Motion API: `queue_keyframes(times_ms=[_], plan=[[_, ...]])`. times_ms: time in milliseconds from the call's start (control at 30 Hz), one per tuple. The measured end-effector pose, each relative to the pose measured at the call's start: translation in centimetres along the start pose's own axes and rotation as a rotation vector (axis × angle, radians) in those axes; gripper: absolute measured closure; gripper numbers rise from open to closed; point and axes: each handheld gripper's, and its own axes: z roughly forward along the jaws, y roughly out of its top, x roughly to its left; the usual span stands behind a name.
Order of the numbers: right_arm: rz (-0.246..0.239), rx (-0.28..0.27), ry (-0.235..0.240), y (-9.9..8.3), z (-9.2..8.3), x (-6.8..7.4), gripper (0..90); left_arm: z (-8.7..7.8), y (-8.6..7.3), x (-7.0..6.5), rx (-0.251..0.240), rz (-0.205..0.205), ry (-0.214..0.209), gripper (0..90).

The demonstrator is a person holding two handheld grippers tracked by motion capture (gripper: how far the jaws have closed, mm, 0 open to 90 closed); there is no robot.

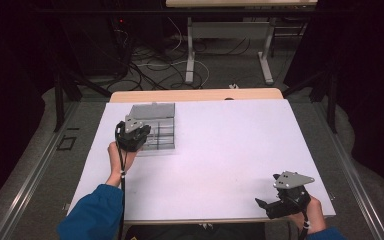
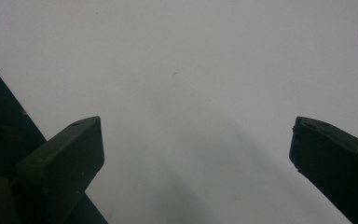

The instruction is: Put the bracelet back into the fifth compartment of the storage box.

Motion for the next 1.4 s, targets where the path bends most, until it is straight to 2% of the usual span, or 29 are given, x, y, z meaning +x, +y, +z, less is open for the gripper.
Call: queue_keyframes(times_ms=[100,133,233,433,500,533,733,900,1067,1200,1267,1400], plan=[[0.003,0.001,0.001,0.0,0.0,0.0,2.4,0.3,-0.2,0.0,0.009,-0.006,0.001,85.5],[0.014,0.005,0.001,0.0,0.0,0.1,2.4,0.4,-0.2,0.0,0.012,-0.017,-0.004,85.5],[0.001,0.002,0.000,0.0,0.0,0.0,2.4,0.6,-0.5,0.3,0.027,-0.046,-0.011,85.4],[0.018,0.013,0.000,0.0,0.0,0.2,2.5,1.2,-1.0,0.8,0.073,-0.083,-0.008,85.1],[0.017,0.017,0.003,0.0,-0.1,0.1,2.5,1.3,-1.0,0.8,0.091,-0.075,0.002,84.9],[0.018,0.012,0.001,0.0,0.0,0.2,2.5,1.4,-1.0,0.8,0.096,-0.087,0.003,84.8],[0.010,0.012,0.001,0.0,0.0,0.1,2.6,1.6,-1.2,0.9,0.113,-0.085,0.041,83.7],[-0.001,0.010,0.004,0.0,0.0,0.1,2.6,1.9,-1.2,1.0,0.141,-0.089,0.054,81.8],[-0.003,0.015,0.008,0.0,0.0,0.1,2.6,1.6,-1.0,1.0,0.134,-0.084,0.062,72.3],[-0.004,0.016,0.009,0.0,0.0,0.1,2.6,1.2,-0.9,1.1,0.141,-0.082,0.050,56.9],[-0.006,0.016,0.010,0.1,0.0,0.0,2.6,1.1,-0.9,1.1,0.150,-0.076,0.032,45.9],[-0.002,0.016,0.007,0.1,0.0,0.1,2.6,0.7,-0.8,0.8,0.160,-0.059,0.004,30.2]])
